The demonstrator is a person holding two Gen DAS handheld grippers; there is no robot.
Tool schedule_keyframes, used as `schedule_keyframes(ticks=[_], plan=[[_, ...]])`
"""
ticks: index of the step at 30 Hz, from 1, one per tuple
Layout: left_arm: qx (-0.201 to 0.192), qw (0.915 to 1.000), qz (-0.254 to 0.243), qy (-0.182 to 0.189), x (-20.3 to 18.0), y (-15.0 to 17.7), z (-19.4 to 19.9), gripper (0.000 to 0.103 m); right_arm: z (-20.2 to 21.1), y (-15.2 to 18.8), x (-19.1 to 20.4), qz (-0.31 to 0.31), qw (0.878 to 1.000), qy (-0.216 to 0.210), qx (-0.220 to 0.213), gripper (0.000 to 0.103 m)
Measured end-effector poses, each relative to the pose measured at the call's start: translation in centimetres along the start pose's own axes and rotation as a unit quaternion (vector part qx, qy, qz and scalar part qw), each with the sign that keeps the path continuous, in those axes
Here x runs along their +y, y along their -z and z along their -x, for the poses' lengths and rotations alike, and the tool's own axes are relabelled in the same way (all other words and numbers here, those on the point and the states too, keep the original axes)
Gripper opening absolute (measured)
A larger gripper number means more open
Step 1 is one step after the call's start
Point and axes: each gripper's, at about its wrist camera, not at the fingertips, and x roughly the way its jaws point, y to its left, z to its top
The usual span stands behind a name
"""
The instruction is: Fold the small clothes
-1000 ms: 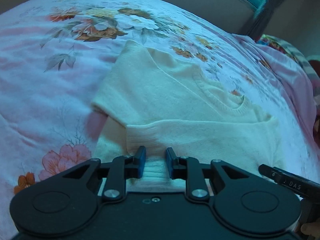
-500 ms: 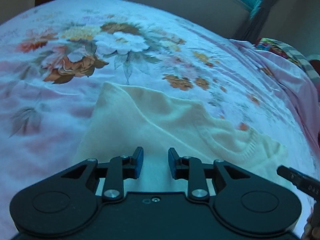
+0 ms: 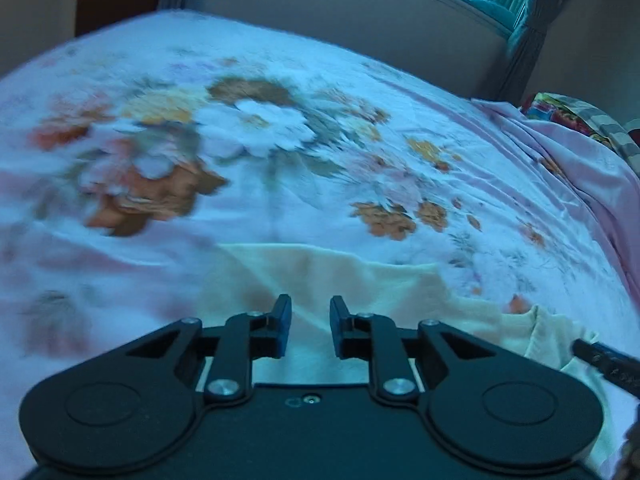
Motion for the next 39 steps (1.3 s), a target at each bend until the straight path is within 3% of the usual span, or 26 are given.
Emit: schedule_keyframes(ticks=[2, 6, 8, 10, 15, 19, 22, 25, 27, 31, 34, 38, 39], plan=[[0.008, 0.9995, -0.008, -0.031, 0.0, -0.3, -2.0, 0.014, -1.8, 0.1, -0.7, -0.006, 0.999, 0.024, 0.022, 0.06], [0.017, 0.9993, 0.026, -0.019, 2.1, -0.5, -2.9, 0.01, -2.9, 0.4, -1.9, -0.016, 0.999, 0.028, 0.031, 0.059], [0.019, 0.9993, 0.012, -0.03, 1.7, -0.3, -1.9, 0.01, -2.4, 0.0, -1.4, -0.007, 0.998, 0.035, 0.042, 0.06], [0.013, 0.9996, 0.003, -0.026, 1.3, 0.7, 0.3, 0.016, -0.2, -0.1, -0.6, -0.011, 0.999, 0.018, 0.031, 0.06], [-0.002, 0.9991, -0.042, -0.002, 0.3, 5.5, 6.0, 0.023, 5.9, 3.5, 2.5, 0.031, 0.999, -0.02, -0.001, 0.06], [0.012, 0.9973, -0.07, -0.017, 0.5, 9.0, 6.5, 0.025, 5.0, 7.3, 2.8, 0.046, 0.998, -0.009, 0.041, 0.06], [0.011, 0.9979, -0.058, -0.028, -0.3, 9.0, 8.4, 0.023, 6.4, 6.6, 3.6, 0.042, 0.998, -0.003, 0.047, 0.06], [0.002, 0.9974, -0.072, 0.006, -1.5, 10.5, 11.1, 0.029, 9.4, 7.3, 4.5, 0.039, 0.998, -0.028, 0.026, 0.06], [0.02, 0.9963, -0.084, -0.005, -1.8, 12.1, 10.4, 0.031, 8.7, 9.2, 4.8, 0.051, 0.997, -0.02, 0.059, 0.06], [0.026, 0.9986, -0.042, -0.017, -0.8, 13.0, 10.8, 0.029, 9.5, 9.7, 4.9, 0.039, 0.997, -0.011, 0.063, 0.06], [0.021, 0.999, -0.04, -0.002, -1.1, 13.5, 13.2, 0.03, 12.9, 9.7, 5.2, 0.033, 0.999, -0.022, 0.034, 0.06], [0.04, 0.9969, -0.064, -0.021, -1.1, 16.1, 13.3, 0.03, 12.9, 13.5, 5.5, 0.045, 0.995, -0.017, 0.093, 0.06], [0.039, 0.9963, -0.072, -0.027, -1.3, 16.4, 13.8, 0.03, 13.6, 14.1, 5.4, 0.045, 0.995, -0.016, 0.084, 0.06]])
